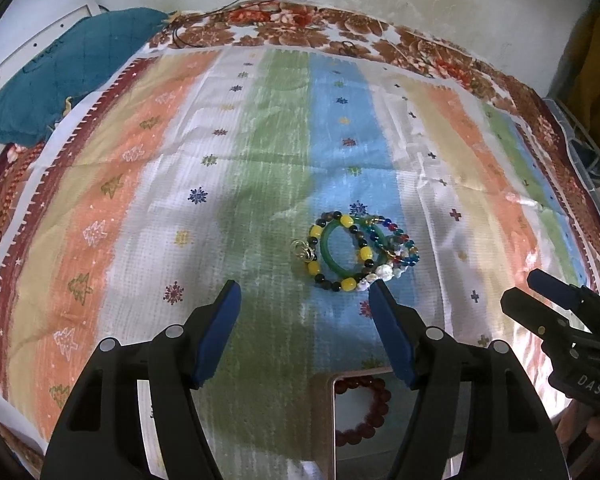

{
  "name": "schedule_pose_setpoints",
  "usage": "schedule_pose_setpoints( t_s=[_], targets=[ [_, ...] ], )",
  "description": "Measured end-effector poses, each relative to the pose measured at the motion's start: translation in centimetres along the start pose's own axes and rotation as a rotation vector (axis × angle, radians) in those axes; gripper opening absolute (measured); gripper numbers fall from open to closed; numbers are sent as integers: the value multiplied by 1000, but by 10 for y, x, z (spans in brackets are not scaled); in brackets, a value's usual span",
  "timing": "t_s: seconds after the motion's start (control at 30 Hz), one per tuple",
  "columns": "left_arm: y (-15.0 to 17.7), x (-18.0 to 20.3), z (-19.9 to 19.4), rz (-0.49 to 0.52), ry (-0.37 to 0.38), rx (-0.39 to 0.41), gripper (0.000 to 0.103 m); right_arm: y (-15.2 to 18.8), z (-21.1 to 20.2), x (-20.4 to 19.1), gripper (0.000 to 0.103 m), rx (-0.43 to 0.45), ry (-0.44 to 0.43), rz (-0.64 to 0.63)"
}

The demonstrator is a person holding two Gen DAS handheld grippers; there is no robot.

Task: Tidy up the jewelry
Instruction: 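Move both tools back to the remaining bracelets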

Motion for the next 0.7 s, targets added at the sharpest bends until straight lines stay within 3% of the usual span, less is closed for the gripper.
schedule_pose_setpoints(
  t_s=[0.17, 0.7],
  targets=[
    [-1, -5, 4, -35, 35, -12, 68, -4, 12, 5, 69, -25, 7, 17],
    [-4, -4, 31, 21, -5, -58, 69, -13, 41, 6, 69, -72, 26, 18]
  ],
)
Point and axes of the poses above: each gripper's, at about its wrist camera, not at the fingertips, and z roughly the way its jaws point, x to its right, y to its underside, the point moved 3 cm from there along z, roughly the way its jaws point, and after that the axes turned 9 degrees about z, right-handed, at the moved point
